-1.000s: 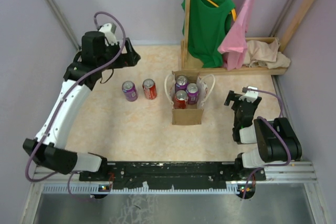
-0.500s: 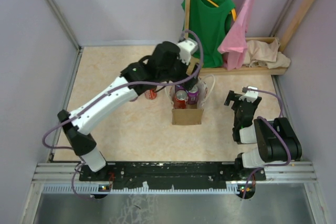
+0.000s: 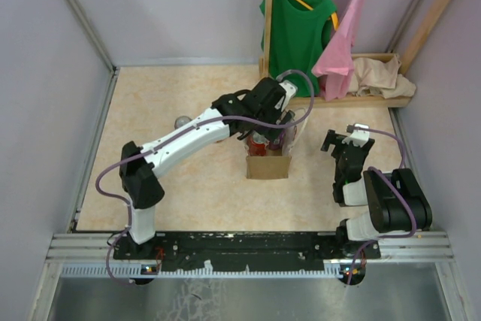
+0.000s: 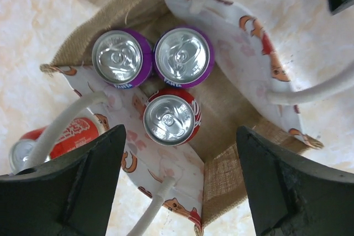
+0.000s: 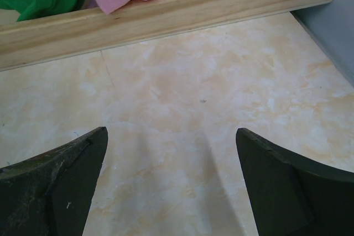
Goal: Take the beverage out of the canvas bag
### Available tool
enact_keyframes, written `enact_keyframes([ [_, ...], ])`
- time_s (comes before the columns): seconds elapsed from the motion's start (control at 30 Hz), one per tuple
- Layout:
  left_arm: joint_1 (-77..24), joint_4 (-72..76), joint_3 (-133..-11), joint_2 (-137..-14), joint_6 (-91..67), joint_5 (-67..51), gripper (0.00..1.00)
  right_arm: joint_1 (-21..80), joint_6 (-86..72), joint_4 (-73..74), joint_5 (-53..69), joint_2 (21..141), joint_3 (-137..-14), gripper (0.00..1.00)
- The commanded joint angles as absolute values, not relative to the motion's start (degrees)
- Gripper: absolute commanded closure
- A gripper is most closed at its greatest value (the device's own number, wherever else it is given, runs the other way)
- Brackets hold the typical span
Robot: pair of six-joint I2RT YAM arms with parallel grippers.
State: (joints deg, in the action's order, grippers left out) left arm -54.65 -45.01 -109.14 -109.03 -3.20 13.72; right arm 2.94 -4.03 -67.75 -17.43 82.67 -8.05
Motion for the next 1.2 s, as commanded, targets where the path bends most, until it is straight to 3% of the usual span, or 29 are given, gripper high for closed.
enact_keyframes([
  [0.0, -52.59, -49.06, -110.36, -111.88, -6.13, 13.89, 0.13, 2.90, -3.45, -71.21, -18.02, 82.65, -9.58, 0.01],
  [0.37, -47.07, -46.67, -106.20, -113.60, -8.82, 8.65, 0.11, 2.84, -3.46, -71.19, -18.03, 82.71, -9.57, 0.01],
  [1.17, -47.02, -45.72, -104.67, -115.85, -8.71, -0.50, 0.05, 2.88, -3.51, -71.24, -18.09, 82.66, -9.58, 0.01],
])
